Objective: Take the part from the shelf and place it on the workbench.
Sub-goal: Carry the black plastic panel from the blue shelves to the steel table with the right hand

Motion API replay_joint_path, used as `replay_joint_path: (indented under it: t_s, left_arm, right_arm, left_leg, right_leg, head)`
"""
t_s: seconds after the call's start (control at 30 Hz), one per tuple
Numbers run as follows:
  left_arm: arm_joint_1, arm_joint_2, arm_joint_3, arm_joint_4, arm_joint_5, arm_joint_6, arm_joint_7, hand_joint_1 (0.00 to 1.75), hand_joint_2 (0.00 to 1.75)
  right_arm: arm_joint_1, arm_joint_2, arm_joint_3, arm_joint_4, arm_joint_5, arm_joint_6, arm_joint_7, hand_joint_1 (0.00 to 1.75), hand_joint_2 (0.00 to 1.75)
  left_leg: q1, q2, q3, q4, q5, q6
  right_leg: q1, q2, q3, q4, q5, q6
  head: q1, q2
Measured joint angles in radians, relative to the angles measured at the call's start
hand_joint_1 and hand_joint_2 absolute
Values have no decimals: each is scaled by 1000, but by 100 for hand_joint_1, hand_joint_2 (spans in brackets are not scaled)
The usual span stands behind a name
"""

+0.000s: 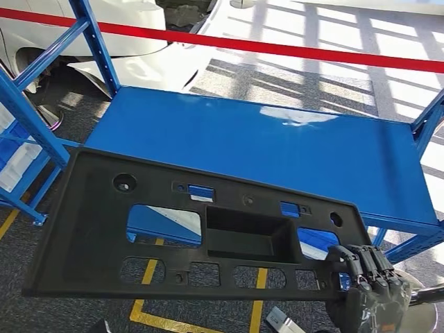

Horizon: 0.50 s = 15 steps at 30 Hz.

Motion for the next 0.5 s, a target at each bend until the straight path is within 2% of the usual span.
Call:
replay_joint_path:
  t_s: [0.03,0.07,0.1,0.17,0.2,0.23,0.3,0.33,0.37,0.43,0.47,0.5]
  left_arm:
    - [0,0,0,0,0,0,-1,0,175]
    - [0,0,0,0,0,0,-1,0,175]
    - [0,0,0,0,0,0,-2,0,175]
    - [-1,0,0,0,0,0,-3,0,175]
    - [-1,0,0,0,0,0,-3,0,175]
    - [-1,0,0,0,0,0,-3,0,175]
    - [-1,0,0,0,0,-1,-3,0,175]
    - [-2,-1,0,0,0,-1,-3,0,175]
    - [-2,-1,0,0,0,-1,-3,0,175]
    - [-2,-1,0,0,0,-2,-3,0,175]
    - [-2,-1,0,0,0,-2,-3,0,175]
    - [-2,-1,0,0,0,-2,-3,0,175]
  right_arm:
    - [0,0,1,0,0,0,0,175,175]
    - [0,0,2,0,0,0,1,175,175]
    - [0,0,2,0,0,0,1,175,175]
    - [-1,0,3,0,0,0,2,175,175]
    - [-1,0,3,0,0,0,3,175,175]
    - [-2,0,3,0,0,0,3,175,175]
    - [-2,0,4,0,0,0,3,175,175]
    - [-3,0,4,0,0,0,3,175,175]
    - [-3,0,4,0,0,0,3,175,175]
    - [-3,0,4,0,0,0,3,175,175]
    - [-3,-1,4,0,0,0,3,175,175]
    - [-3,-1,4,0,0,0,4,175,175]
  left_leg:
    - [3,0,17,1,18,-4]
    - [6,0,49,-34,47,-8]
    - [11,0,93,-92,70,-11]
    - [13,-1,167,-212,79,-13]
    - [12,-1,183,-245,71,-12]
    - [9,-2,185,-258,66,-7]
    - [9,-1,172,-260,74,10]
    - [8,0,163,-261,82,21]
    - [9,2,153,-262,92,31]
    - [5,6,131,-261,110,42]
    - [2,7,120,-261,120,45]
    - [-2,9,107,-260,130,46]
  right_leg:
    - [-2,-1,-17,9,5,3]
    - [-4,-1,-34,21,9,6]
    - [-6,0,-50,34,12,10]
    - [-7,1,-79,61,18,20]
    - [-6,2,-89,69,23,26]
    - [-6,2,-97,73,30,33]
    - [-9,3,-107,78,32,47]
    - [-11,4,-113,92,11,52]
    - [-12,4,-122,121,-26,57]
    - [-14,5,-142,226,-123,62]
    - [-15,5,-148,283,-153,63]
    - [-15,5,-146,322,-160,63]
  head:
    - [0,0]
    - [0,0]
    - [0,0]
    - [0,0]
    - [0,0]
    - [0,0]
    - [1,0]
    - [2,0]
    - [3,0]
    - [5,0]
    - [5,0]
    - [5,0]
